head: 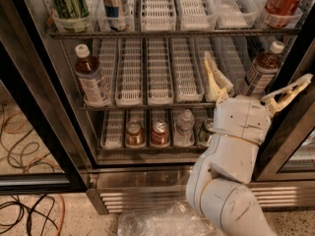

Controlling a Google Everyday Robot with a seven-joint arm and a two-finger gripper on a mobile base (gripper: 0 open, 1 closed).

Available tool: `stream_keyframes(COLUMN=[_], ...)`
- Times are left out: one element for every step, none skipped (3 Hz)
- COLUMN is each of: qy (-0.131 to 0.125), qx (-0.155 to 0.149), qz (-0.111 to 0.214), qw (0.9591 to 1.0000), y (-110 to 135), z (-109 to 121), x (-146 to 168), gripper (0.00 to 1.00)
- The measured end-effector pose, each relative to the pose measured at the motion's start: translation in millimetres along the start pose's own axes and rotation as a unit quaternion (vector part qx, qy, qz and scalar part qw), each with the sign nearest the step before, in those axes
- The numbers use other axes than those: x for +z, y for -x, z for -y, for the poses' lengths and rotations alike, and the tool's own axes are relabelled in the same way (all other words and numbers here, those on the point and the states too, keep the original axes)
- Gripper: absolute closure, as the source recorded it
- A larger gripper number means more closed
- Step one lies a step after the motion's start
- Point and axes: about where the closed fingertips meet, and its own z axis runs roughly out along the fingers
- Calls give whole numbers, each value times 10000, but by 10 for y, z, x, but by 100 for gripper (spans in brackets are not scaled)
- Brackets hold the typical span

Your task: Pick coke can from top shelf of fridge

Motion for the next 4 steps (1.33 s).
stream_keyframes(qy=[0,-4,-237,-443], qx=[0,-223,-165,106], qz=[0,-60,-276,-384], qw=[10000,9997,9992,9982], y=[0,-55,-144,-231], z=[0,50,120,91], x=[0,74,230,477], gripper=[0,0,0,0])
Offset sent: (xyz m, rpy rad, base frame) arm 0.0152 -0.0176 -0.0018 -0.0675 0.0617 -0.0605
